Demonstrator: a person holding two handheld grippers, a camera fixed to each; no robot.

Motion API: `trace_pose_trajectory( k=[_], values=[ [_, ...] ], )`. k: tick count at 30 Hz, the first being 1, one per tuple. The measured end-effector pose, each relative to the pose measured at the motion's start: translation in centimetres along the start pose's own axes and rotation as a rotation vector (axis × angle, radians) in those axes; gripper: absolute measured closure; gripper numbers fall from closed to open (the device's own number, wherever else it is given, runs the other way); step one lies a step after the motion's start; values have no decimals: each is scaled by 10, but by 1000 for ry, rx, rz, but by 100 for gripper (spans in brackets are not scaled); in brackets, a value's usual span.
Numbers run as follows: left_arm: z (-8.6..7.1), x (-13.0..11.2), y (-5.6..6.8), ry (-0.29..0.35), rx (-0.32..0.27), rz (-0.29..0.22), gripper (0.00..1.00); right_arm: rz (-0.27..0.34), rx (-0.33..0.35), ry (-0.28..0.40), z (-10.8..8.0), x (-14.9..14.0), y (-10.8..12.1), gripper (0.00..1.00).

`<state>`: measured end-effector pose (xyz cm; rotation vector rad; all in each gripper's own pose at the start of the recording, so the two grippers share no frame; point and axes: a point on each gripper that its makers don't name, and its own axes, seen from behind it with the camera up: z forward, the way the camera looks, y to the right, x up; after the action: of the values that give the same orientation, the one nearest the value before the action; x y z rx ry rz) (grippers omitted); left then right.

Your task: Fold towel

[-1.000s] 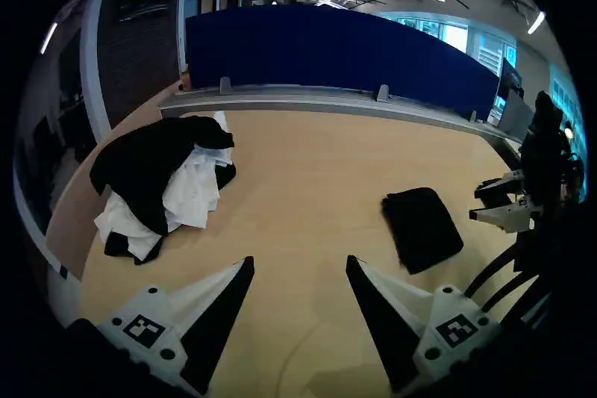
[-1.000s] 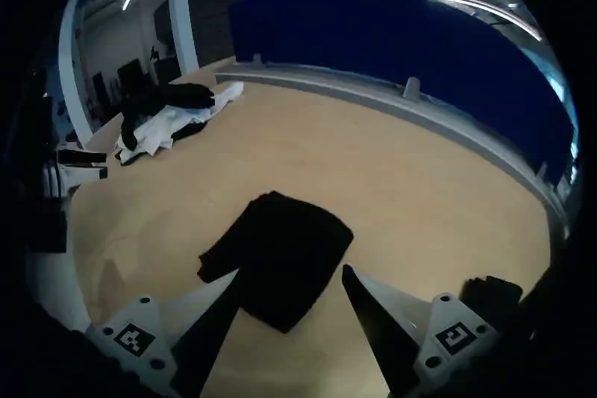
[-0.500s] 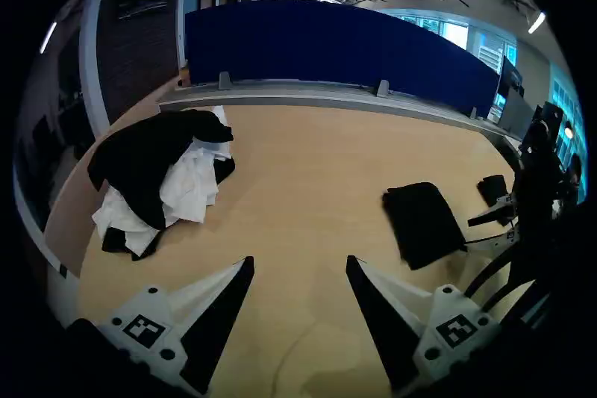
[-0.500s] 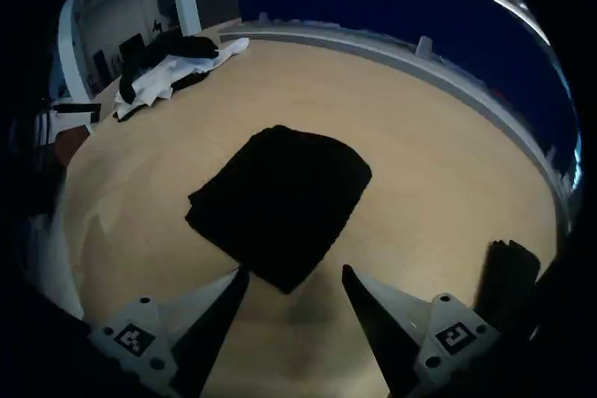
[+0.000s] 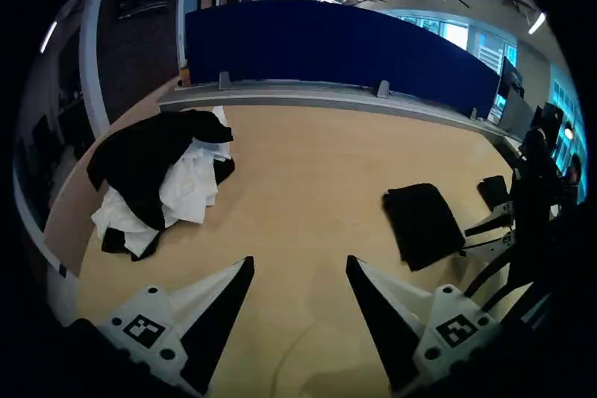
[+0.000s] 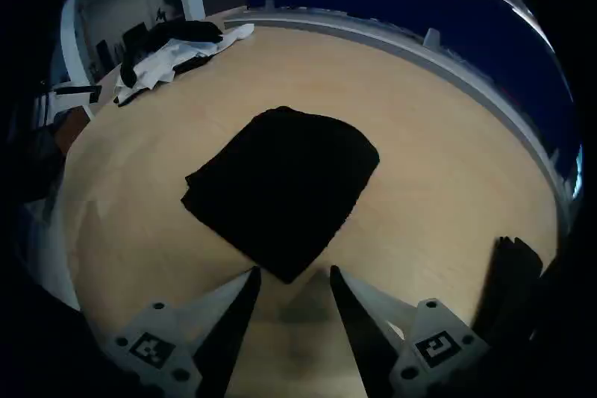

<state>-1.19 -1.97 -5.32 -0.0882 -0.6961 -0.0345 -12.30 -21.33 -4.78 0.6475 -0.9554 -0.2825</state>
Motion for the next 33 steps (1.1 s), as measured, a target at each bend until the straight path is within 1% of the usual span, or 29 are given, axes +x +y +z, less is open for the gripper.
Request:
trace_pose_trajectory(
  k=[1,3,7,11,15,17,21,23,25,29,33],
  values=[
    [0,0,0,0,0,0,9,0,1,-1,0,0,0,29],
    [-1,1,0,1,0,0,9,0,2,-3,1,-1,-1,33],
    [-1,2,-1,2,1,-1,9,-3,3,-9,1,-2,-1,43],
    [-1,3,-2,2,2,0,9,-6,3,-15,1,-3,-1,57],
    [0,2,-3,3,3,1,9,2,8,-22,1,-6,-3,58],
    [0,1,-3,2,3,1,9,9,17,-23,1,-6,-4,64],
    [0,1,-4,3,4,0,9,25,22,-23,0,-6,-4,66],
    [-1,1,-4,3,4,0,9,29,22,-20,-1,-5,-3,74],
    [-1,2,-4,4,4,0,9,29,12,-18,-1,-5,-1,84],
    [0,3,-3,5,3,1,9,30,7,-16,1,-5,-2,91],
    [0,4,-3,6,2,1,9,36,14,-4,1,-2,-4,94]
  ],
)
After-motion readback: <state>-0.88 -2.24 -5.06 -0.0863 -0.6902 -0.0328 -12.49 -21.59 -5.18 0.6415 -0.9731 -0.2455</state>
